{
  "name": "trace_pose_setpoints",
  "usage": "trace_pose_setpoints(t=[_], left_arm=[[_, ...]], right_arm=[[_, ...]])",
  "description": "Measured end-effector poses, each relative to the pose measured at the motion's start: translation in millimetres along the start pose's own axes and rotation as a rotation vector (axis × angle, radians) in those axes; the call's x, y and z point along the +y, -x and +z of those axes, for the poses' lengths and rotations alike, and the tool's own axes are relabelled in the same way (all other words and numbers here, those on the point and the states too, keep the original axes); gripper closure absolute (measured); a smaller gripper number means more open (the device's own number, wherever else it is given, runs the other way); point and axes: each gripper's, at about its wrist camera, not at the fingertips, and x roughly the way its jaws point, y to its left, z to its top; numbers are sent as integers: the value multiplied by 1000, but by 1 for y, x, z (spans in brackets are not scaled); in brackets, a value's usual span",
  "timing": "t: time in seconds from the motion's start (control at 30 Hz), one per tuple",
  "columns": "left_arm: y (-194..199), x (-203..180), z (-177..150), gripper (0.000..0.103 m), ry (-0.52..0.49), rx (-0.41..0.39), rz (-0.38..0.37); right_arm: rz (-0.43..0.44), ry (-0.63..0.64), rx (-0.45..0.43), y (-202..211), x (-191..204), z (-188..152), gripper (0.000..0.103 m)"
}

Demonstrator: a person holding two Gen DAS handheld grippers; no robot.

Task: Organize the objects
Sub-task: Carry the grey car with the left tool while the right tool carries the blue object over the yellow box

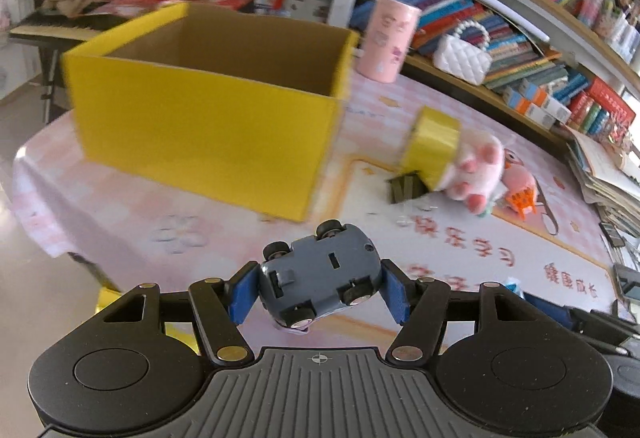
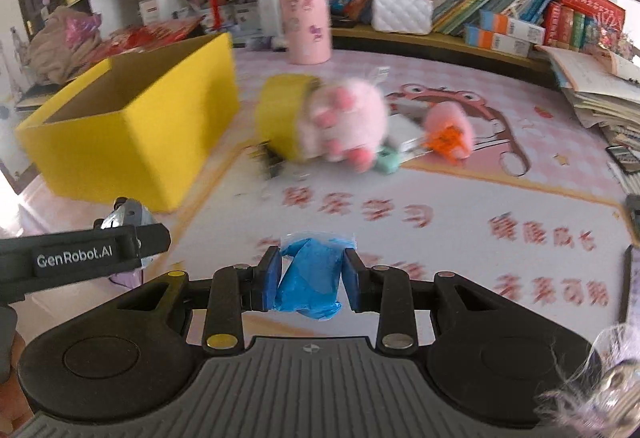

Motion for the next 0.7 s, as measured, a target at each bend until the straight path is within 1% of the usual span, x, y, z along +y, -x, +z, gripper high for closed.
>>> trace_pose_setpoints(t=[0.17, 0.3, 0.53, 0.7], left_arm=[[19, 46, -6, 40, 16, 3, 19], [32, 80, -11, 40, 30, 1, 37], [52, 124, -17, 40, 49, -25, 63], [63, 146, -15, 40, 60, -49, 73]], right_arm=[[39, 16, 18, 4, 51, -16, 72], [61, 23, 20, 6, 83, -26, 72], [103, 43, 24, 9, 132, -39, 72], [123, 65, 23, 11, 156, -42, 72]])
